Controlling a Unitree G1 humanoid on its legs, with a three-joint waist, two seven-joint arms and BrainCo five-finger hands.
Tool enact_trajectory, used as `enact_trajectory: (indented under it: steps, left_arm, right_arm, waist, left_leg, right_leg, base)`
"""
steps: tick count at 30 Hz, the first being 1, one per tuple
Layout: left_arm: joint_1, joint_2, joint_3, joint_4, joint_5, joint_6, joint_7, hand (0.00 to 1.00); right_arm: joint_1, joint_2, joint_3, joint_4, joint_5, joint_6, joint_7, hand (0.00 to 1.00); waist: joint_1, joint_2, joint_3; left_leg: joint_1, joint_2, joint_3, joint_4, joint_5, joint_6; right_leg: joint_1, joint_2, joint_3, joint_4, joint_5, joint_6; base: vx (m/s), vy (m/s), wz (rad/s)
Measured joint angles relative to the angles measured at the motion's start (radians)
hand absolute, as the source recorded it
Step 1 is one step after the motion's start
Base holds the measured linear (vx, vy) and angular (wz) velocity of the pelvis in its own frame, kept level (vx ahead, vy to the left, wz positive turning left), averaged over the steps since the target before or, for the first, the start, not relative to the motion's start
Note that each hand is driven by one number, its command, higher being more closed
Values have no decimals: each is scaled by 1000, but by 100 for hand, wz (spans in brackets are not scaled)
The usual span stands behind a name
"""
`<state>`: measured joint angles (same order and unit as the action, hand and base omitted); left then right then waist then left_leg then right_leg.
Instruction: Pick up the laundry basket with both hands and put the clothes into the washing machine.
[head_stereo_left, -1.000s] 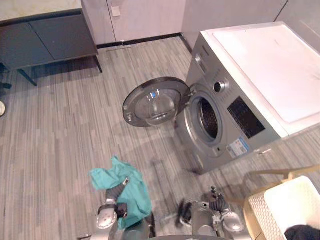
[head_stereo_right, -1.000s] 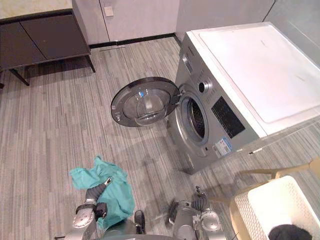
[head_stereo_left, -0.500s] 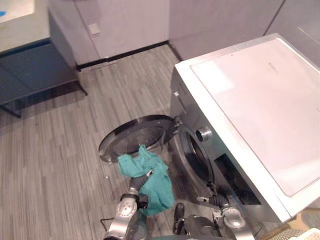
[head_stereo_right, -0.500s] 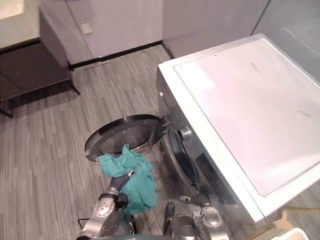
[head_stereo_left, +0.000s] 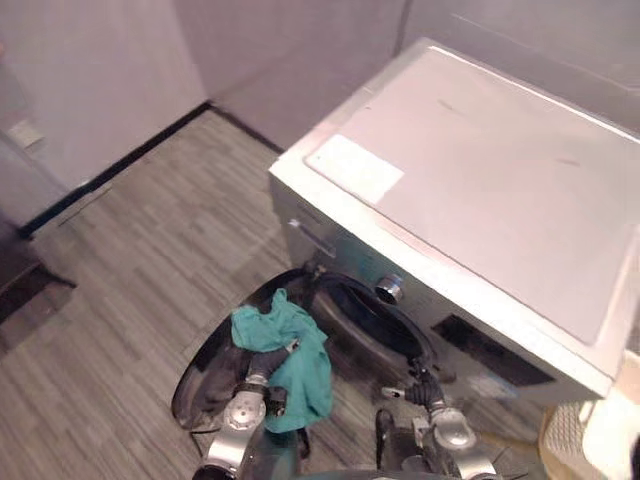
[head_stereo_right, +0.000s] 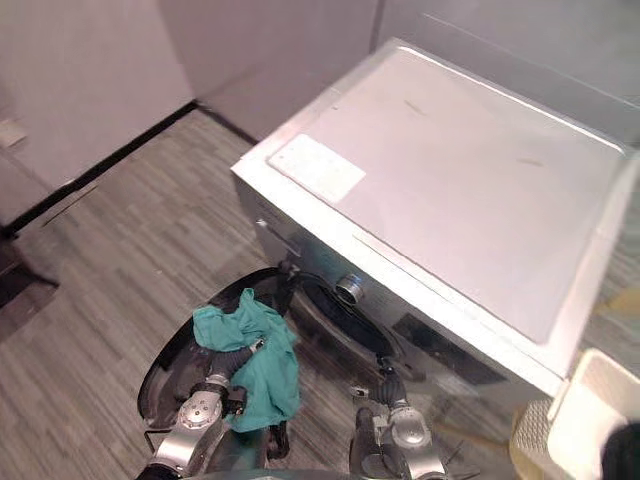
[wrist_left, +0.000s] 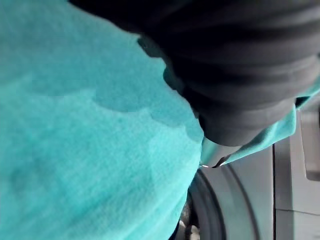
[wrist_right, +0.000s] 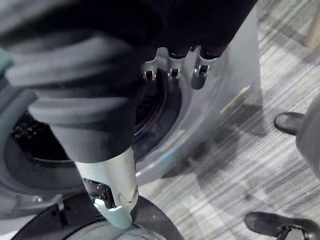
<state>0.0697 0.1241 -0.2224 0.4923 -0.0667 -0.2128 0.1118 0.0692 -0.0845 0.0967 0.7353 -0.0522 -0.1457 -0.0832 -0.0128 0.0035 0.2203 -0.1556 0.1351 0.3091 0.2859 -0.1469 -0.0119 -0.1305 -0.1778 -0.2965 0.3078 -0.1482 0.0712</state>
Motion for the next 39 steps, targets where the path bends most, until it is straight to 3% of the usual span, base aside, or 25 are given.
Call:
enact_trajectory:
  steps: [2,5,7,10,11,12,13,15,19,20,23,24,27,31,39]
  left_arm:
    - [0,8,9,-23,0,1,-1,100]
    - [5,3,36,-25,1,2,-2,100]
    - [13,-1,49,-20,1,5,-4,100]
    - [38,-15,82,-15,-4,12,2,100]
    - [48,-27,99,-14,-5,11,2,100]
    - [50,-36,103,-9,-7,11,2,100]
    - [47,-46,103,-10,-13,10,4,100]
    - [44,-55,104,-9,-17,10,5,100]
    - [-13,-37,98,14,-42,10,25,100]
    - [-36,-33,100,8,-48,10,27,100]
    - [-76,-15,112,-28,-53,8,47,100]
    - [-105,-15,122,-58,-60,6,66,100]
    - [-193,-25,137,-69,-81,-13,105,100]
    - [-252,-43,141,-100,-100,-18,145,100]
    - [-363,-89,141,-202,-158,-32,183,100]
  right_arm:
    - [0,-1,0,8,-6,1,-1,0]
    - [17,-4,-1,11,-18,2,-1,0]
    - [38,-5,1,11,-16,2,-2,0]
    - [36,-28,1,21,-2,1,-8,0]
    - [32,-31,0,22,3,0,-10,0]
    - [25,-40,-3,25,3,0,-11,0]
    - [20,-51,-11,27,2,0,-19,0]
    - [12,-58,-24,30,2,0,-27,0]
    - [-15,-41,-28,36,2,0,-28,0]
    - [-40,-44,-31,36,2,1,-30,0]
    - [-103,-48,-31,34,4,0,-42,0]
    - [-139,-59,-31,34,14,0,-50,0]
    - [-169,-58,-47,10,67,-1,-70,0]
    - [-200,-52,-62,-40,92,-2,-94,0]
    - [-240,-11,-95,-278,143,-29,-135,0]
  waist:
    - [-3,-1,0]
    - [-25,-2,-1]
    - [-25,2,-2]
    - [-21,8,0]
    - [-11,9,1]
    - [-2,1,3]
    - [1,11,4]
    - [-1,50,0]
    - [-13,0,57]
    - [-14,-3,89]
    - [-19,-9,138]
    - [-26,-2,165]
    - [-28,-7,216]
    - [-27,-16,247]
    - [18,-47,300]
  left_leg:
    - [26,7,31,-4,-11,-10]
    - [55,29,67,-10,-23,-29]
    - [68,77,106,33,-37,-62]
    - [0,138,15,299,-23,-87]
    - [-43,138,-51,390,-11,-84]
    - [-47,117,-107,382,-34,-86]
    - [-38,85,-175,297,-55,-90]
    - [-9,72,-225,119,-24,-109]
    - [-34,25,-183,129,-32,-105]
    - [-66,23,-168,190,-48,-84]
    - [-164,31,-152,349,-111,-71]
    - [-238,44,-147,453,-193,-53]
    - [-381,60,-175,639,-274,-41]
    - [-546,72,-220,801,-301,-32]
    - [-920,129,-304,1137,-353,-51]
  right_leg:
    - [7,-19,-70,5,6,-3]
    - [7,4,-43,-11,5,-2]
    - [25,38,-19,-46,-1,-12]
    - [50,80,47,-50,9,-25]
    - [68,85,90,-50,12,-29]
    - [64,82,116,-47,14,-28]
    - [49,81,143,-32,17,-26]
    - [13,106,169,4,15,-13]
    - [-109,42,191,149,-13,21]
    - [-152,30,194,207,-14,20]
    - [-259,20,221,334,-50,15]
    - [-334,16,227,425,-101,18]
    - [-465,-7,235,588,-177,23]
    - [-596,-36,212,736,-210,16]
    - [-930,-54,198,1081,-301,-28]
  base:
    - [20,4,-59]
    - [48,-78,-45]
    - [106,-126,-59]
    - [148,-131,-75]
    - [158,-26,-86]
    - [176,17,-112]
    - [116,77,-103]
    - [100,137,-87]
    - [-40,100,-26]
    - [-149,81,-27]
    - [-235,77,-36]
    - [-273,54,-23]
    - [-292,13,1]
    - [-215,26,22]
    - [-140,-51,11]
